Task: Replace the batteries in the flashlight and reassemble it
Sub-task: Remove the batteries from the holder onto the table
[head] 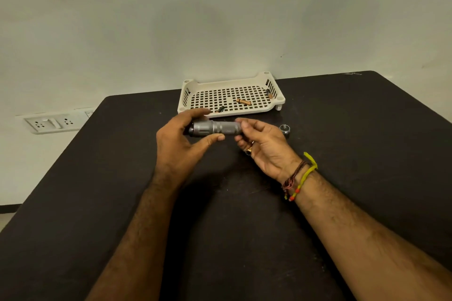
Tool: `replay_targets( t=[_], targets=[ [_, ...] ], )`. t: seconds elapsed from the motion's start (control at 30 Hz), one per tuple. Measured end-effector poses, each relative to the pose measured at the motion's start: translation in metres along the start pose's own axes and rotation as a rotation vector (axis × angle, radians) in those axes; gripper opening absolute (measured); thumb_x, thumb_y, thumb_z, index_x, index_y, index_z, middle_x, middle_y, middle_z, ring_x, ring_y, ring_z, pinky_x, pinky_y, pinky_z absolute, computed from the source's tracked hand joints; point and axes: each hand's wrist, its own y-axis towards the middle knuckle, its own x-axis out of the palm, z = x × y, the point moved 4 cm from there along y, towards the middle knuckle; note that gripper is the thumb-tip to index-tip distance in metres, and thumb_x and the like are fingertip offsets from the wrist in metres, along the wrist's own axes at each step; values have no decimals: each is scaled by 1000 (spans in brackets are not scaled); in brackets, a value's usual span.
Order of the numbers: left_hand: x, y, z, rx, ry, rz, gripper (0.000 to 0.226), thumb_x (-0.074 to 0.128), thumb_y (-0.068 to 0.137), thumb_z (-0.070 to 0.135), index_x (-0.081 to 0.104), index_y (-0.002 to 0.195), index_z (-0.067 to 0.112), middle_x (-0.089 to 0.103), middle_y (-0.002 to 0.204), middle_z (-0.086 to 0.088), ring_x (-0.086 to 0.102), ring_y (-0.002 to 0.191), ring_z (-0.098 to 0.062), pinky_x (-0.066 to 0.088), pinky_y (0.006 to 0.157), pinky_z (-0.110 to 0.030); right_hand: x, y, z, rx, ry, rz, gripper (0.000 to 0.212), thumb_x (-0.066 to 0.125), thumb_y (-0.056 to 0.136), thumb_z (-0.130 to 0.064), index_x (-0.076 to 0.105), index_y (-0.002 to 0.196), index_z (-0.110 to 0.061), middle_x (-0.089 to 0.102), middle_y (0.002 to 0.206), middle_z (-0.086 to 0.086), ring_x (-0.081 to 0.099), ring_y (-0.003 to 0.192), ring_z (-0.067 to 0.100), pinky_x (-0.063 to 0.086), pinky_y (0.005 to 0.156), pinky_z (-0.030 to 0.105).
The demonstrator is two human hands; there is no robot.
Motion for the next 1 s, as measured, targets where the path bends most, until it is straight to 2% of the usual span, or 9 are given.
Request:
replay_targets(
  t=[0.07, 0.2, 0.3, 0.37, 0.43, 0.5, 0.6, 0.8, 1.0],
  targets=[
    [2, -1, -9, -43, 112, -88, 48, 88, 69, 33, 73, 110, 13, 73, 103, 2, 68, 95, -9, 57, 89, -31, -3, 2, -3, -100, -52, 56, 10, 61, 95, -2, 68, 102, 0, 69, 82, 5, 63, 58, 7, 53, 54, 15],
    [9, -1, -32, -125, 305, -229, 39, 81, 79, 31, 69, 115, 24, 68, 106, 9, 63, 98, -11, 51, 91, -30, -11, 3, -9, -303, -236, 252, 17, 64, 95, -4, 65, 108, 6, 64, 74, 4, 58, 50, 6, 50, 48, 16],
    [3, -3, -42, -235, 226, -86, 33, 75, 85, 27, 66, 116, 21, 65, 107, 11, 61, 96, -7, 47, 87, -20, -12, 0, -13, -341, -196, 301, 9, 64, 94, -2, 65, 102, 2, 67, 78, 6, 62, 54, 9, 54, 53, 17],
    [1, -7, -43, -314, 142, 63, 30, 72, 89, 27, 63, 116, 18, 64, 104, 10, 58, 87, 1, 44, 80, -8, -8, -2, -11, -318, -130, 275, 7, 66, 91, 5, 64, 95, 0, 69, 87, 15, 67, 67, 18, 58, 58, 18],
    [1, -12, -45, -398, 86, 176, 29, 70, 90, 29, 59, 114, 18, 64, 97, 14, 60, 79, 2, 44, 72, -3, -4, -3, -6, -285, -72, 240, 15, 67, 87, 12, 62, 96, 2, 66, 99, 26, 68, 83, 30, 60, 63, 20],
    [0, -15, -48, -481, 60, 252, 29, 70, 90, 32, 57, 113, 21, 62, 93, 18, 61, 81, 6, 46, 70, -5, -2, -2, -4, -250, -35, 217, 19, 68, 84, 14, 60, 98, 3, 66, 102, 28, 70, 84, 32, 62, 66, 23],
    [-4, -18, -55, -546, 101, 308, 30, 70, 90, 32, 57, 113, 18, 61, 93, 16, 60, 83, 0, 49, 76, -17, -1, 0, -1, -182, 63, 189, 12, 67, 88, 9, 60, 92, 0, 71, 93, 19, 74, 74, 26, 63, 66, 26],
    [-4, -23, -65, -691, 191, 277, 34, 64, 94, 31, 52, 120, 13, 55, 96, 12, 56, 95, -14, 47, 93, -36, 5, -1, 5, -76, 159, 142, 7, 68, 90, 1, 62, 88, -2, 76, 85, 15, 76, 71, 26, 63, 67, 27],
    [-7, -25, -64, -704, 207, 306, 31, 65, 94, 30, 54, 117, 13, 56, 97, 10, 57, 96, -14, 44, 87, -30, 7, -4, 2, -56, 123, 132, 9, 68, 92, -6, 60, 96, -4, 75, 82, 14, 74, 66, 19, 62, 62, 27]
  ],
)
